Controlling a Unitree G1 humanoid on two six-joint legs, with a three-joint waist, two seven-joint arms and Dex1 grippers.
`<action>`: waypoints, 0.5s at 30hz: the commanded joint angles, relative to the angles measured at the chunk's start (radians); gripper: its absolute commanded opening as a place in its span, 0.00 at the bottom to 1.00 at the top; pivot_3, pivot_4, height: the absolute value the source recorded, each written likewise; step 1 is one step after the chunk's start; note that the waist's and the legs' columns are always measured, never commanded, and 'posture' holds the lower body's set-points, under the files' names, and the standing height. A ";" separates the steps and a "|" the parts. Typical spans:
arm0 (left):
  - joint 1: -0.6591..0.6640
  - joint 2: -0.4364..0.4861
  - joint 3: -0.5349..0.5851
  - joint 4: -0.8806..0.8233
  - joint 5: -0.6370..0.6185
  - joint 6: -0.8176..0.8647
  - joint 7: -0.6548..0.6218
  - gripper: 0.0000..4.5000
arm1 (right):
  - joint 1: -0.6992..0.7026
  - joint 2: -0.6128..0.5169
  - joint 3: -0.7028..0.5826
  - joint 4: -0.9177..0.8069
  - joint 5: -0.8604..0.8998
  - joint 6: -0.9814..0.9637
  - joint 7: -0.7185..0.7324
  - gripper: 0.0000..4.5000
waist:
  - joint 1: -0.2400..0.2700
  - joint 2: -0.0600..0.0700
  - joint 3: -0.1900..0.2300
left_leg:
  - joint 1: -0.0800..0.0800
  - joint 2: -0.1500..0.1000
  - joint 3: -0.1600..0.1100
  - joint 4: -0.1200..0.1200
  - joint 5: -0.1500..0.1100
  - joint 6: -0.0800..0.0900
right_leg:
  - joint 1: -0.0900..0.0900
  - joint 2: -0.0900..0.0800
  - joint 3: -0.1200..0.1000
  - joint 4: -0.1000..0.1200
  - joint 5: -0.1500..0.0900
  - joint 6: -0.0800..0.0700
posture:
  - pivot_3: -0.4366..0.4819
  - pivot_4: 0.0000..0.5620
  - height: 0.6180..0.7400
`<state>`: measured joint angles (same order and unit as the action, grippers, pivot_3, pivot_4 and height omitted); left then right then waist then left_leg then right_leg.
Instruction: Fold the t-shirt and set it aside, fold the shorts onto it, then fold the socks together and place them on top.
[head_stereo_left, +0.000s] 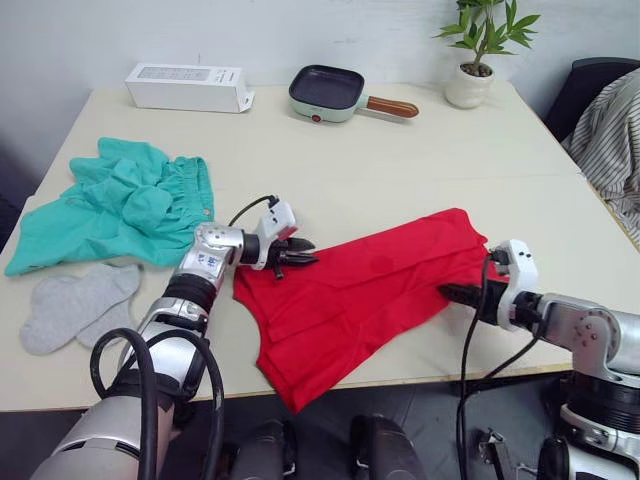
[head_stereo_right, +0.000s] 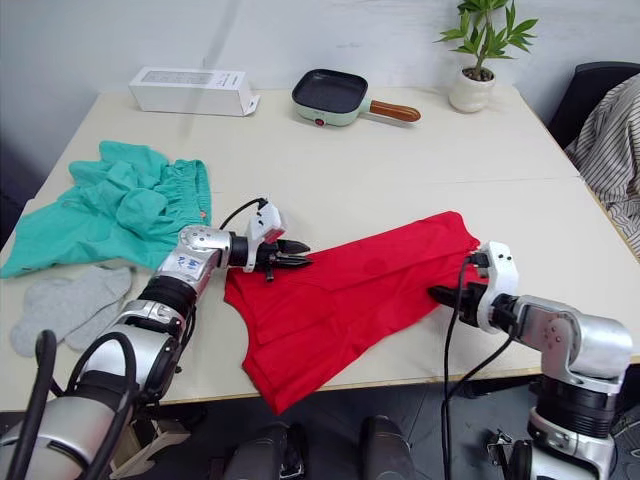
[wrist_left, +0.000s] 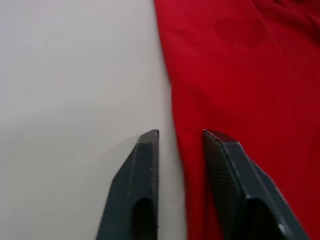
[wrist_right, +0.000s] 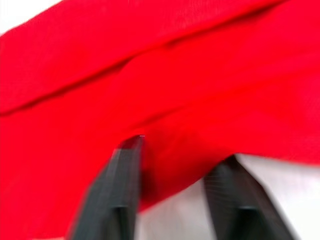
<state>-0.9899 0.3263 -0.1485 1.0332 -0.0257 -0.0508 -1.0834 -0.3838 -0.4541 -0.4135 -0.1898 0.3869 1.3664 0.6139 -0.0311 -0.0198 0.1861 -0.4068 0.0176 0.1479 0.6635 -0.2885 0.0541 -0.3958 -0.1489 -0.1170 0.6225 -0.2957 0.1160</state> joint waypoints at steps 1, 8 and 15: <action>0.022 0.004 0.004 -0.028 0.007 0.006 -0.010 0.02 | 0.014 0.010 0.027 0.012 0.036 -0.023 -0.011 0.01 | 0.000 0.000 0.000 | 0.000 0.000 0.000 0.000 0.000 0.000 | 0.000 0.000 0.000 0.000 0.000 0.000 | 0.48 0.27 1.00; 0.180 0.036 0.061 -0.321 -0.052 0.125 0.042 0.01 | -0.049 -0.077 0.102 0.147 0.008 -0.226 0.028 0.00 | -0.008 0.000 0.000 | 0.000 0.000 0.000 -0.001 0.000 0.002 | 0.000 0.000 0.001 0.000 0.000 0.000 | 0.48 0.27 1.00; 0.477 0.017 0.127 -0.878 -0.094 0.416 0.284 0.01 | -0.317 -0.132 0.303 0.626 -0.151 -0.670 0.110 0.00 | -0.021 0.002 0.001 | 0.000 0.000 0.000 -0.001 0.002 0.003 | 0.000 0.000 0.002 0.004 0.000 0.000 | 0.48 0.27 1.00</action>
<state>-0.5525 0.3539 -0.0470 0.2957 -0.0982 0.2920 -0.8735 -0.6482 -0.5727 -0.1357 0.3331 0.2826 0.8160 0.7033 -0.0517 -0.0177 0.1874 -0.4069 0.0170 0.1485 0.6624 -0.2868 0.0573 -0.3958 -0.1491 -0.1148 0.6261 -0.2957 0.1161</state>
